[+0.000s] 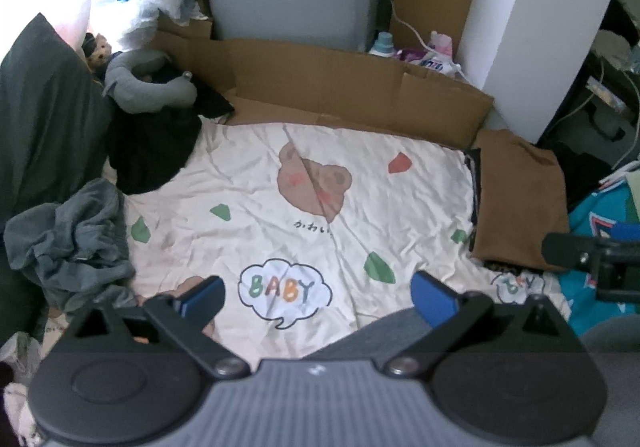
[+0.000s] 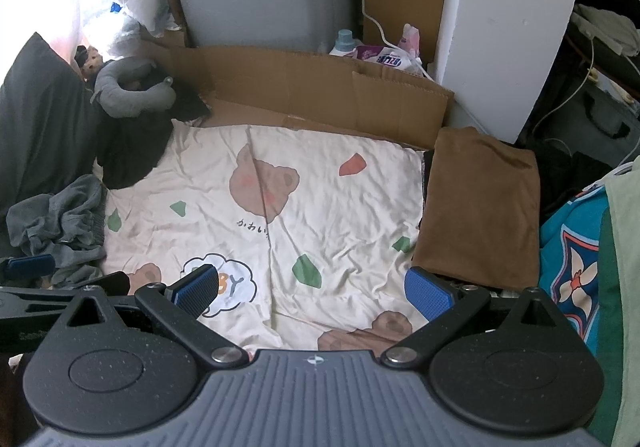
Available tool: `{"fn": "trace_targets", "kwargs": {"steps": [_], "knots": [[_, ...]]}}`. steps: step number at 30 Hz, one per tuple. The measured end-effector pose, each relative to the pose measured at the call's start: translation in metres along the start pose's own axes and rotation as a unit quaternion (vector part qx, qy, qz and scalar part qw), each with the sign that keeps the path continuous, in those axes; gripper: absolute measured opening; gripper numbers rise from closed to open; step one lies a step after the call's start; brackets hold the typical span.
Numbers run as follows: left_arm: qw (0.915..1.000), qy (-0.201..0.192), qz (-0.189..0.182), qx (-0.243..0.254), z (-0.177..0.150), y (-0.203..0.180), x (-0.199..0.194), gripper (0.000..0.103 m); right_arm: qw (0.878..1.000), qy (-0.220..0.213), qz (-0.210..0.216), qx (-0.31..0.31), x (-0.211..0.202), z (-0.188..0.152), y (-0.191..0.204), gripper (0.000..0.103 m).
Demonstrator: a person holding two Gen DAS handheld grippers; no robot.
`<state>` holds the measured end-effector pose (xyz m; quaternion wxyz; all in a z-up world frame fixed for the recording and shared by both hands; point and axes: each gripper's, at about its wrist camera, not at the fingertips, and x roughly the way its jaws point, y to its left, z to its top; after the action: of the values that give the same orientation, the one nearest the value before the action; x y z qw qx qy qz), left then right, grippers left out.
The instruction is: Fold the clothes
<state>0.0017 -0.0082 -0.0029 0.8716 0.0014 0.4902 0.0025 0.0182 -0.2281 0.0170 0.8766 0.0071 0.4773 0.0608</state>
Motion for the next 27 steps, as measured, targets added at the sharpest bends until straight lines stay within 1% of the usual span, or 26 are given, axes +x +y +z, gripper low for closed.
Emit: {"fn": "trace_targets", "kwargs": {"steps": [1,3,5,11,14,18,22,27], "knots": [[1.0000,0.000,0.000,0.001,-0.001,0.000,0.000,0.101,1.000,-0.001,0.001,0.002,0.000,0.000,-0.001,0.102],[0.9999,0.004,0.009,-0.003,0.006,-0.019,0.003,0.101,1.000,-0.002,0.001,0.003,-0.001,0.000,-0.001,0.102],[1.0000,0.003,0.009,-0.001,0.008,-0.023,0.003,0.101,1.000,-0.002,0.001,0.005,0.000,-0.002,-0.001,0.102],[0.9999,0.003,-0.003,-0.014,0.003,-0.012,0.003,0.101,1.000,-0.005,0.002,0.007,-0.001,-0.003,-0.001,0.102],[1.0000,-0.008,-0.001,0.006,0.000,-0.010,-0.001,0.102,1.000,-0.006,0.002,0.006,0.000,-0.004,0.001,0.102],[0.9998,-0.016,-0.008,0.003,-0.002,-0.006,-0.005,0.102,1.000,-0.004,0.000,0.006,0.001,-0.003,0.000,0.102],[0.9999,-0.008,-0.005,0.006,0.001,-0.007,-0.004,0.102,1.000,-0.007,0.003,0.009,-0.001,-0.004,-0.001,0.102],[0.9997,-0.012,0.003,0.020,0.002,-0.007,-0.005,0.102,1.000,-0.012,0.005,0.017,-0.002,-0.006,-0.004,0.102]]}}
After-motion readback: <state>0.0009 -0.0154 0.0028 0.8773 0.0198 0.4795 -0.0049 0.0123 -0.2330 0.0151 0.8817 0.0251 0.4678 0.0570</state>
